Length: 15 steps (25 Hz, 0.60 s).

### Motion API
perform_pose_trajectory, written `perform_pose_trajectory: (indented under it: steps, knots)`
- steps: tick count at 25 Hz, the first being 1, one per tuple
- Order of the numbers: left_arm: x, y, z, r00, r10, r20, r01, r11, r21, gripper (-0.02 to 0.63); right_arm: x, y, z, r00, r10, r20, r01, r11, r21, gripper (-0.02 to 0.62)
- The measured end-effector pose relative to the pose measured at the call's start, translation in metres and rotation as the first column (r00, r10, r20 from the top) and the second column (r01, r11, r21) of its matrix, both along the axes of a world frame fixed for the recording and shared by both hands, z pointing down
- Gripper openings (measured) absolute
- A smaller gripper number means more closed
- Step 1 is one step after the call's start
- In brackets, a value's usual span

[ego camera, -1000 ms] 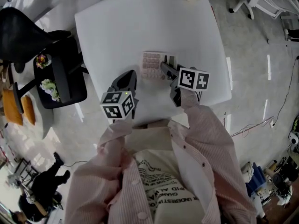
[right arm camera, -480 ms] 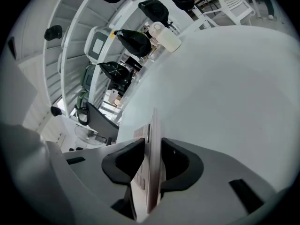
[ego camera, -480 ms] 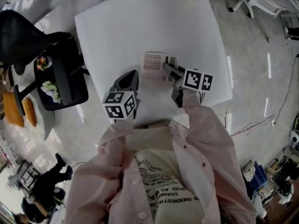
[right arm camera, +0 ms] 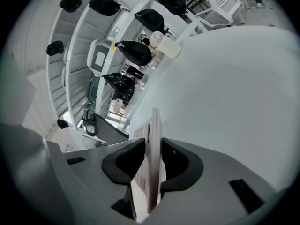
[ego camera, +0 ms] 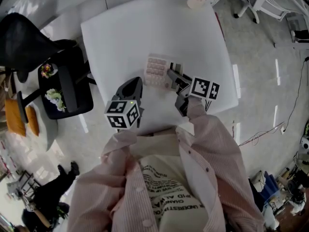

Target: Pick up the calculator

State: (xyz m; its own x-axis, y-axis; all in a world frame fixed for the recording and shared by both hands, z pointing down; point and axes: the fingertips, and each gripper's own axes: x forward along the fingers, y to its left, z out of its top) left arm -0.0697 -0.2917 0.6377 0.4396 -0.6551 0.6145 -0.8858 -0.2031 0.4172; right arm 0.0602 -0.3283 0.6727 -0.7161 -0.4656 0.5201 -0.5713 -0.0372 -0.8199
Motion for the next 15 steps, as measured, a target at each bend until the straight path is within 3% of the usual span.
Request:
perform_pose_trajectory:
  steps: [15]
  knots:
    - [-0.009,0.005,-0.078,1.000,0.004,-0.019,0.000,0.981,0.192,0.002,0.005,0.006,-0.073,0.992,0.079,0.098,-0.085,0.995,0.060,0.109]
